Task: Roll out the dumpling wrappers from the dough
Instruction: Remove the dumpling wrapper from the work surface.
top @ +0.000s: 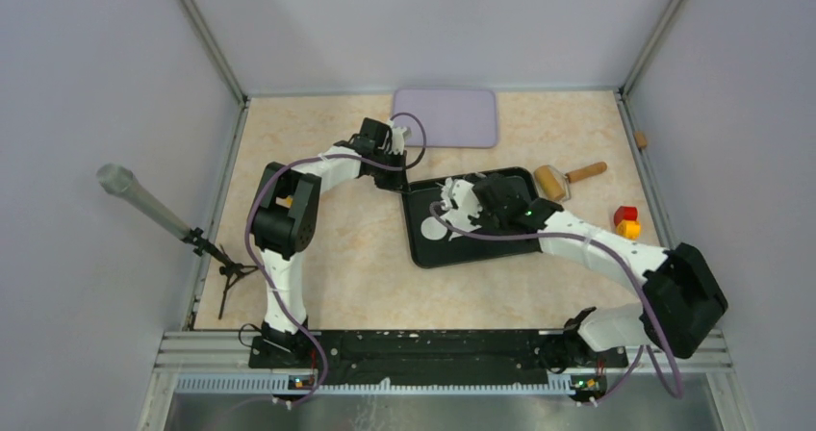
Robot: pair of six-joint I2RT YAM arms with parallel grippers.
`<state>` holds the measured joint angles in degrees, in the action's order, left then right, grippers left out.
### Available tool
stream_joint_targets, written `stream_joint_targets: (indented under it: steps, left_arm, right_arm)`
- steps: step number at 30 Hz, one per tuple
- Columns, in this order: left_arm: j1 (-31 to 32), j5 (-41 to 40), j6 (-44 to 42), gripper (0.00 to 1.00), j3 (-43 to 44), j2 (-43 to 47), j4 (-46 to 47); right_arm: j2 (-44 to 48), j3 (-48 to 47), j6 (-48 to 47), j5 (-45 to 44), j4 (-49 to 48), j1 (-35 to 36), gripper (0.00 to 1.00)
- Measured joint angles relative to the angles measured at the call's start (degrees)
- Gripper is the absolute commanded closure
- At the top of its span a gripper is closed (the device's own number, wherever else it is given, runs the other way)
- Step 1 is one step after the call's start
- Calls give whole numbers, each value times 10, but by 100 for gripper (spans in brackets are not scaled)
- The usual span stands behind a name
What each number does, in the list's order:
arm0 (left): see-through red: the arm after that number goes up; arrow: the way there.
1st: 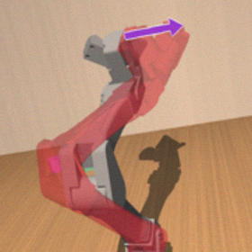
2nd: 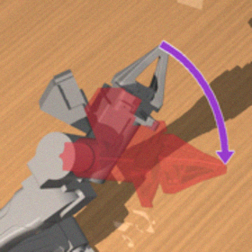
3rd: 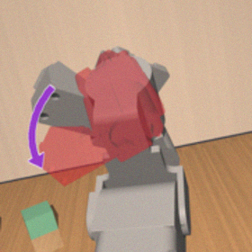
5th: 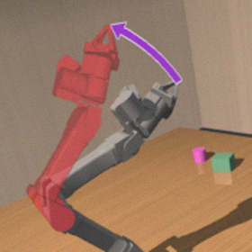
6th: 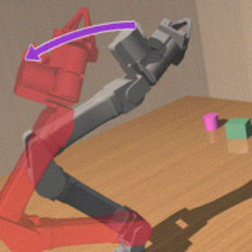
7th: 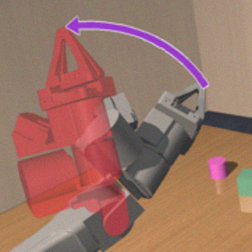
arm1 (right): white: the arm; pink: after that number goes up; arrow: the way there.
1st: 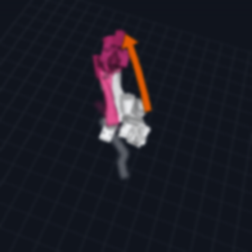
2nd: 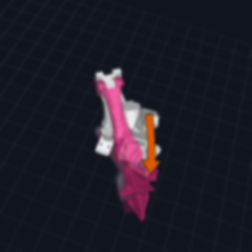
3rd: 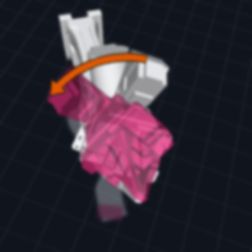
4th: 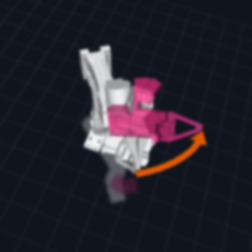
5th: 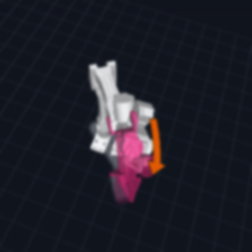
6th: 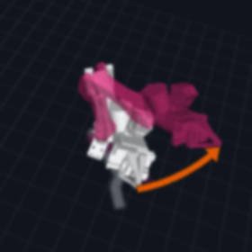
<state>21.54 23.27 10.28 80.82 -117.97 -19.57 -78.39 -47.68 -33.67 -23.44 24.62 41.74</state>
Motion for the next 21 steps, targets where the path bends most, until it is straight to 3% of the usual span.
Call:
stream_joint_targets:
  steps: [8, 21]
  left_arm:
    - [0, 0, 1, 100, -3, 2, 0]
    - [0, -2, 1, 100, -5, 4, 0]
  right_arm:
    - [73, -60, 28, 119, 58, 0, 100]
    - [73, -12, 69, 175, 108, 0, 100]
